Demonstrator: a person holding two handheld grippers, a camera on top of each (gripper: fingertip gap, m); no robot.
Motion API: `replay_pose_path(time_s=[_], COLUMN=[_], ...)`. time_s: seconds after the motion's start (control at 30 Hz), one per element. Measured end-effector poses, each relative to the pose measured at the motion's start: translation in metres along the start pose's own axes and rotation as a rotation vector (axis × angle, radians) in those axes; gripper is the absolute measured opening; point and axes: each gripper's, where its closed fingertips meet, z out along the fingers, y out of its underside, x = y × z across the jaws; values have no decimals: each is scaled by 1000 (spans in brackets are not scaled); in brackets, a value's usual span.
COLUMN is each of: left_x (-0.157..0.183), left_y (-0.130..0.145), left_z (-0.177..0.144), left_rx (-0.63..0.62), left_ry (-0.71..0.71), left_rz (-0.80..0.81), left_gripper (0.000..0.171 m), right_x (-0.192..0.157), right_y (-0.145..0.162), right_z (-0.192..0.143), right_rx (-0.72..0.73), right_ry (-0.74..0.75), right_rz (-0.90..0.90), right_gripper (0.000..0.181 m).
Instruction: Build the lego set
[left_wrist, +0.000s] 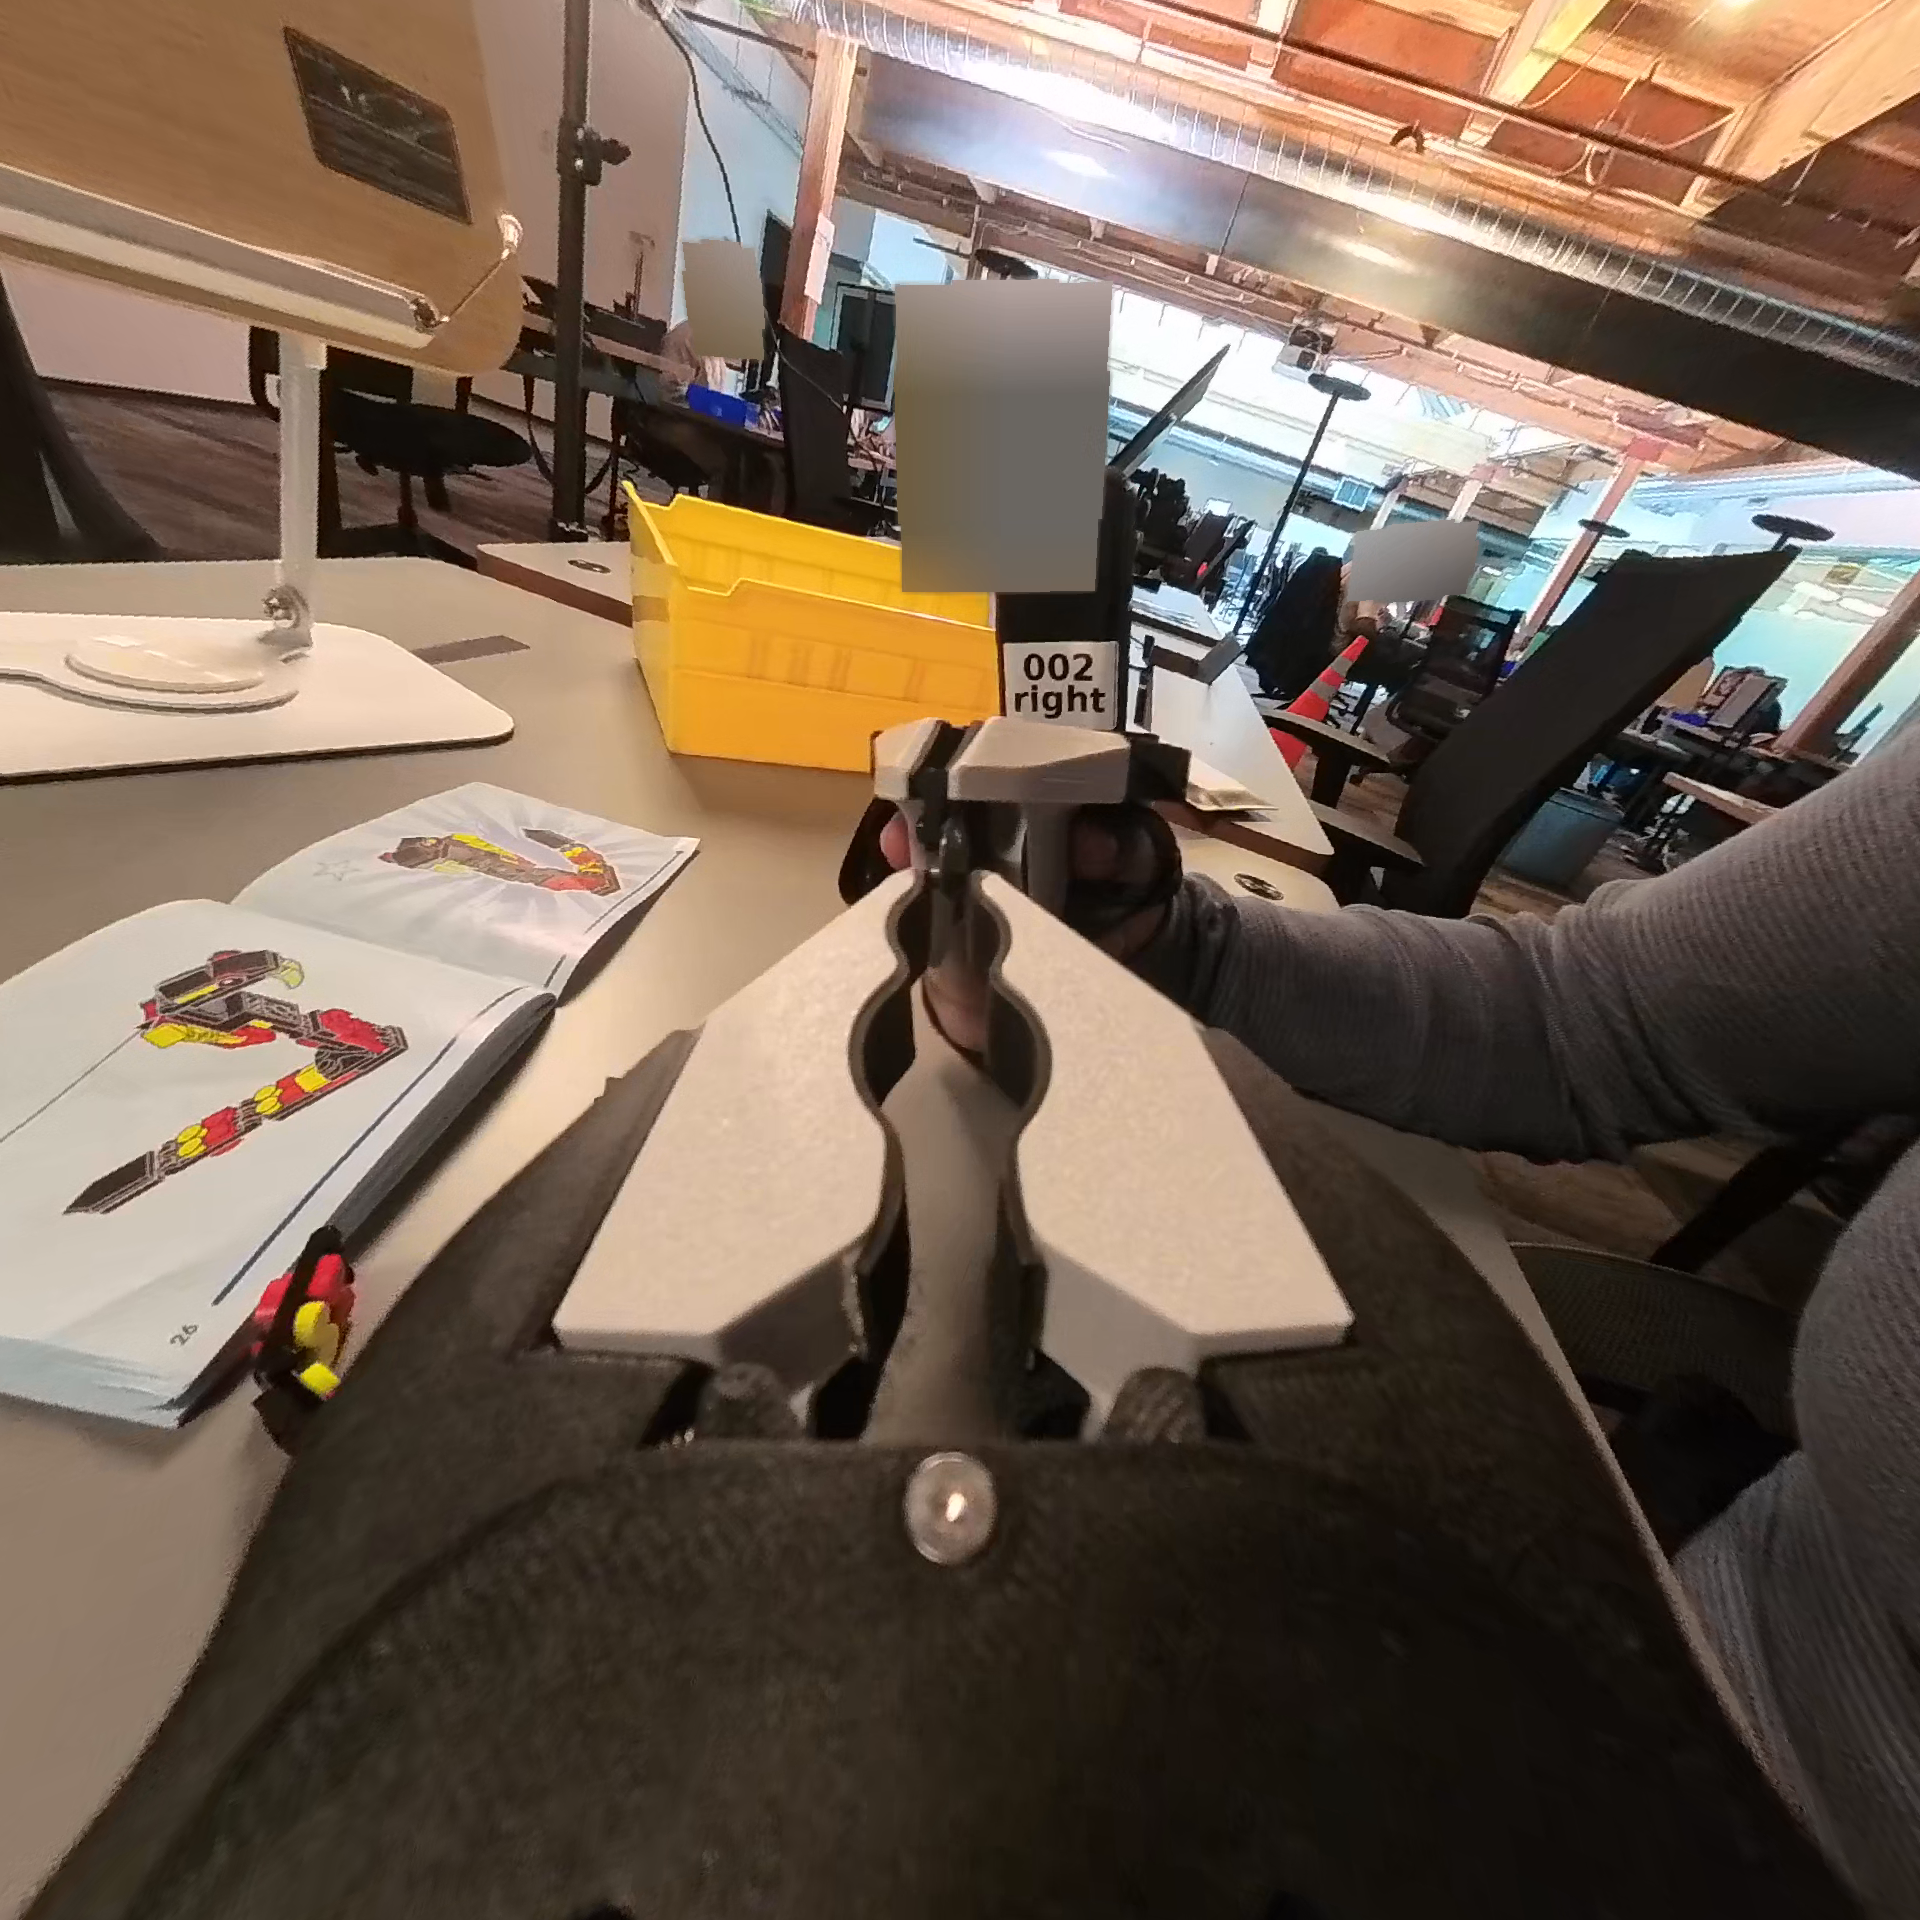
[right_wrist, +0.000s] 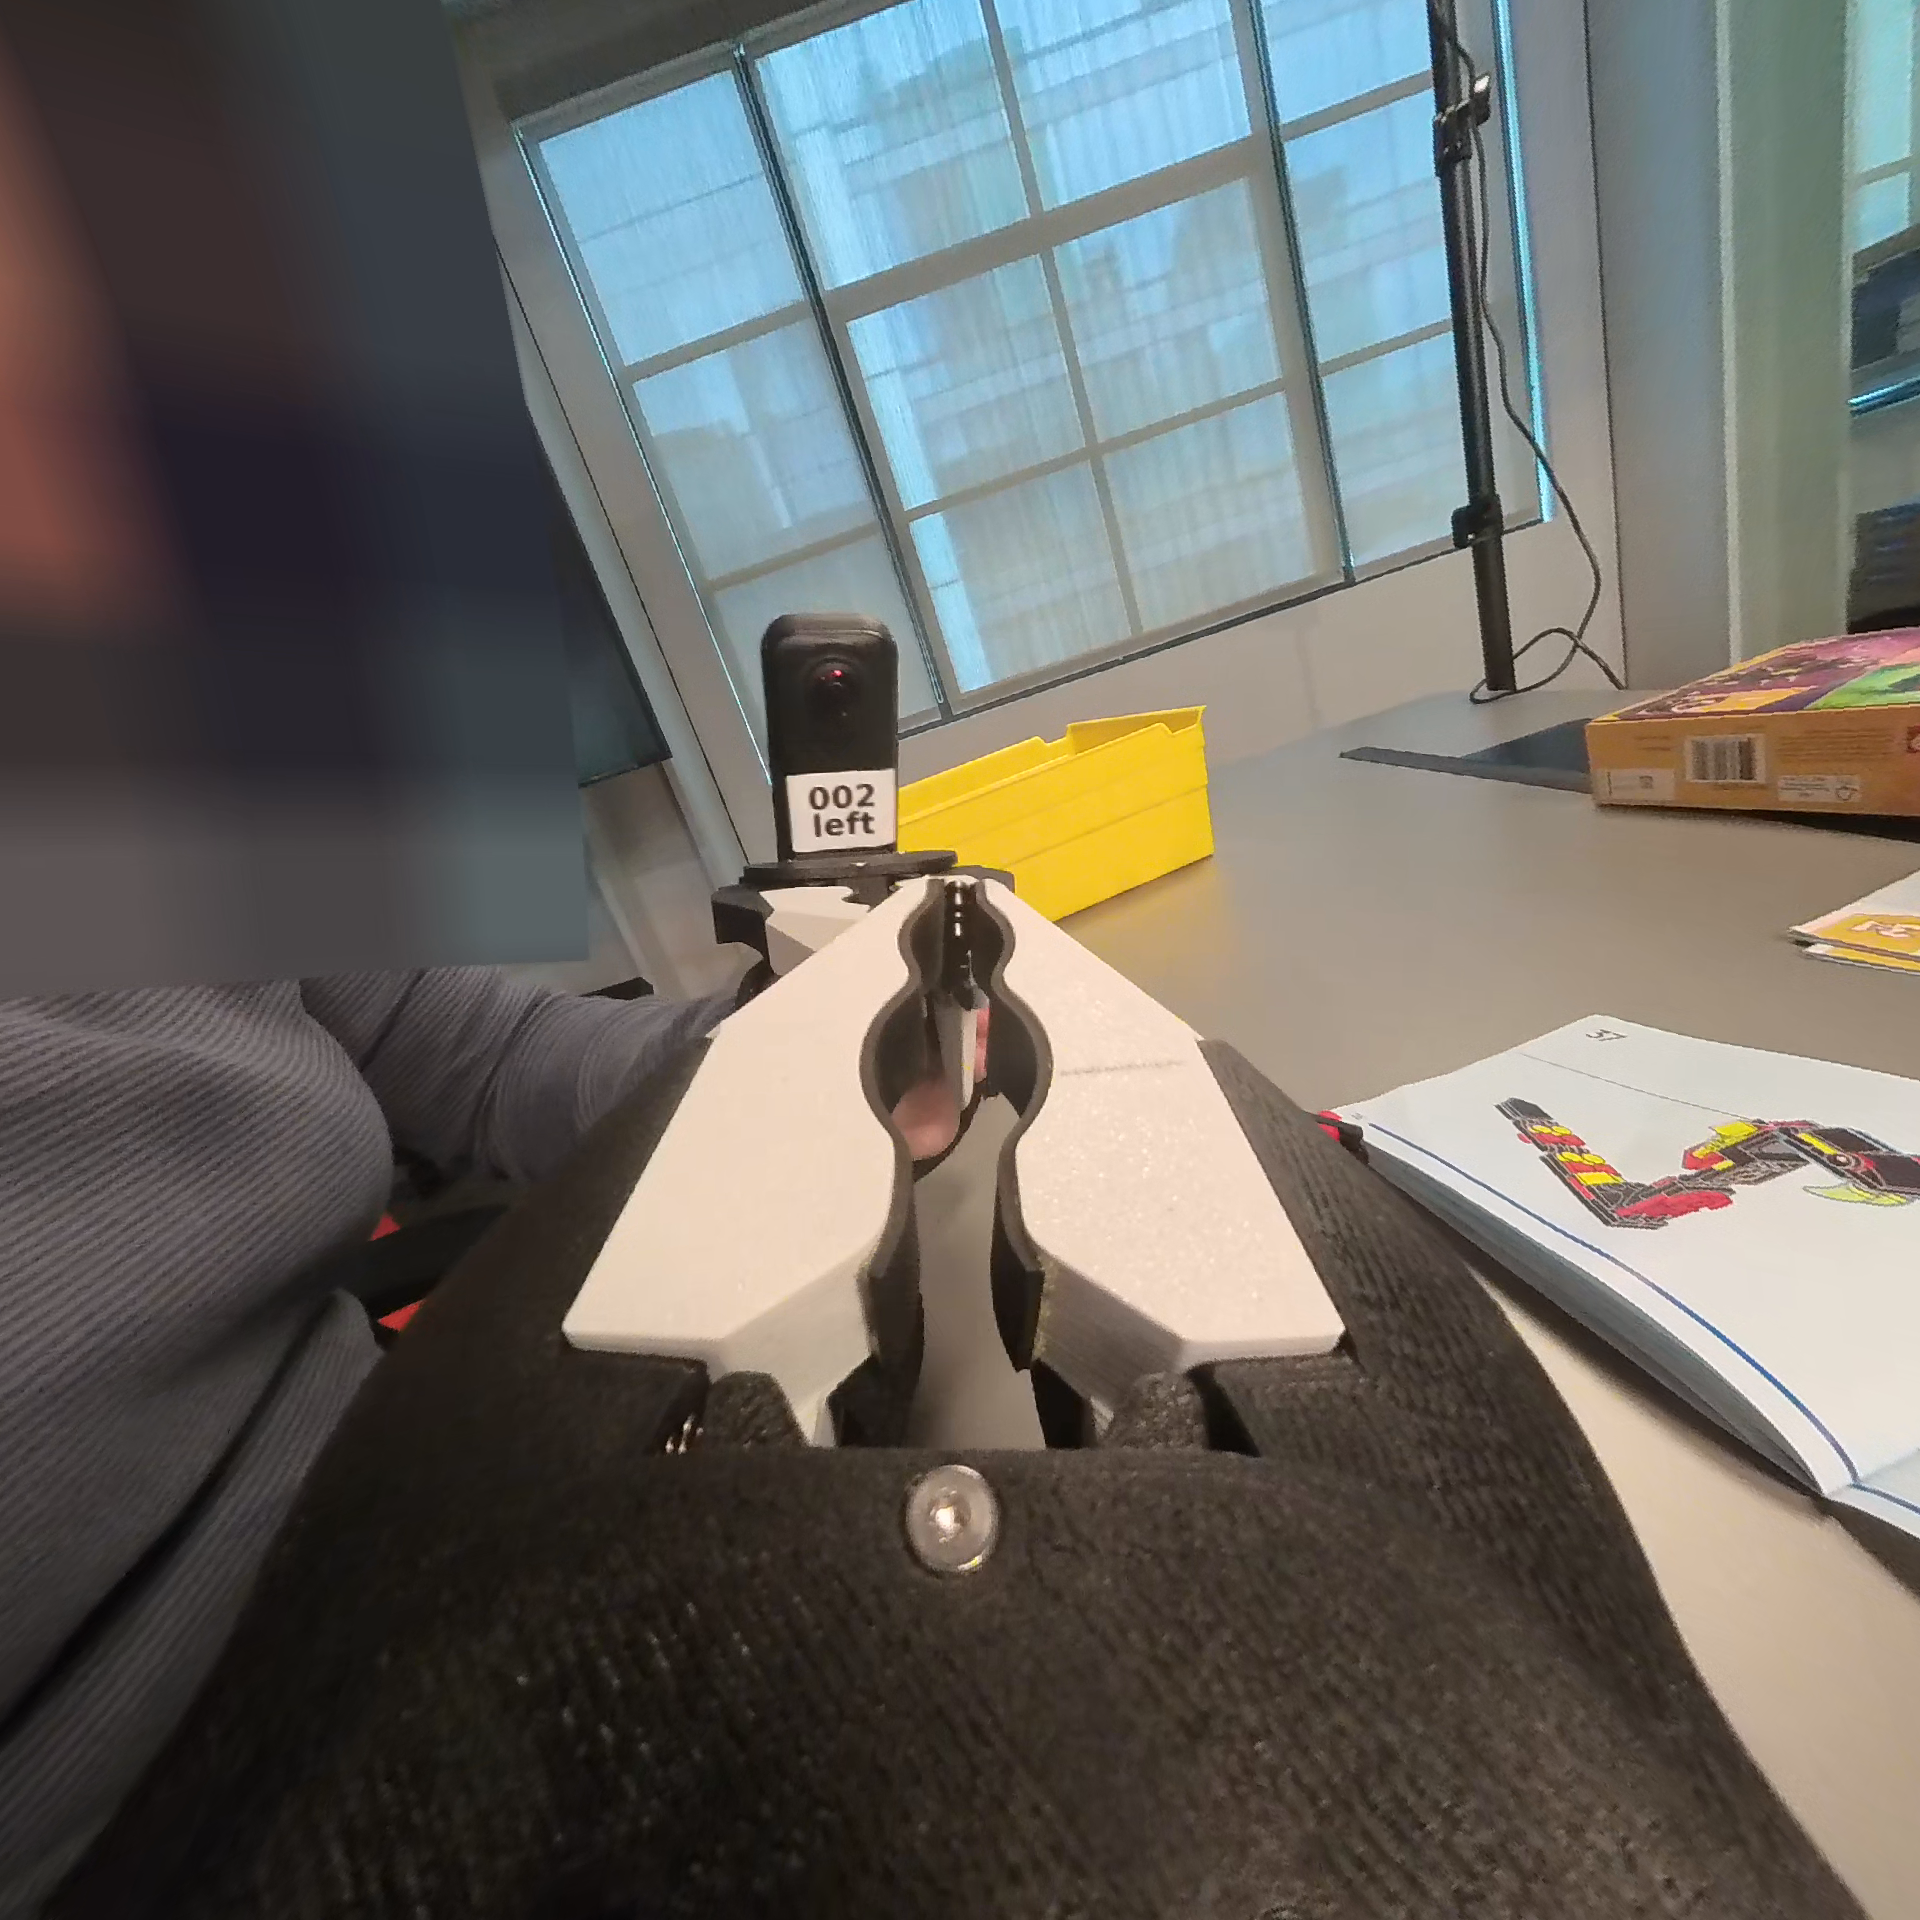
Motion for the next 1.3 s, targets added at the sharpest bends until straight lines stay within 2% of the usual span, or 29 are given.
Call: replay_pose_path(time_s=[0.13, 0.3, 0.47, 0.57, 0.63, 0.7, 0.77, 0.83, 0.93, 1.0, 1.3], left_x=[2, 6, 10, 7, -3, -20, -39, -50, -52, -52, -47], left_y=[1, 6, 16, 23, 27, 32, 37, 41, 44, 46, 51], left_z=[0, 0, -1, -2, -3, -7, -12, -15, -15, -14, -11], left_rx=[-8, -40, -92, -146, -196, -280, -378, -455, -507, -534, -577], left_ry=[13, 21, 30, -18, -110, -231, -355, -434, -469, -476, -466], left_rz=[15, 117, 279, 440, 597, 760, 897, 1013, 1123, 1183, 1335], left_gripper=[3, 3, 3, 3, 3, 2, 2, 2, 3, 3, 2], right_x=[-1, -7, -13, -13, -5, 6, 18, 30, 44, 49, 53], right_y=[1, 5, 14, 22, 25, 23, 29, 40, 54, 58, 66], right_z=[-1, -6, -13, -16, -17, -19, -21, -23, -23, -21, -18], right_rx=[-14, -79, -185, -259, -300, -331, -436, -587, -786, -855, -955], right_ry=[-10, -39, -58, -35, 34, 142, 251, 352, 459, 495, 511], right_rz=[-16, -75, -176, -261, -367, -523, -698, -888, -1166, -1317, -1531], right_gripper=[3, 3, 3, 4, 4, 12, 27, 31, 31, 27, 7])
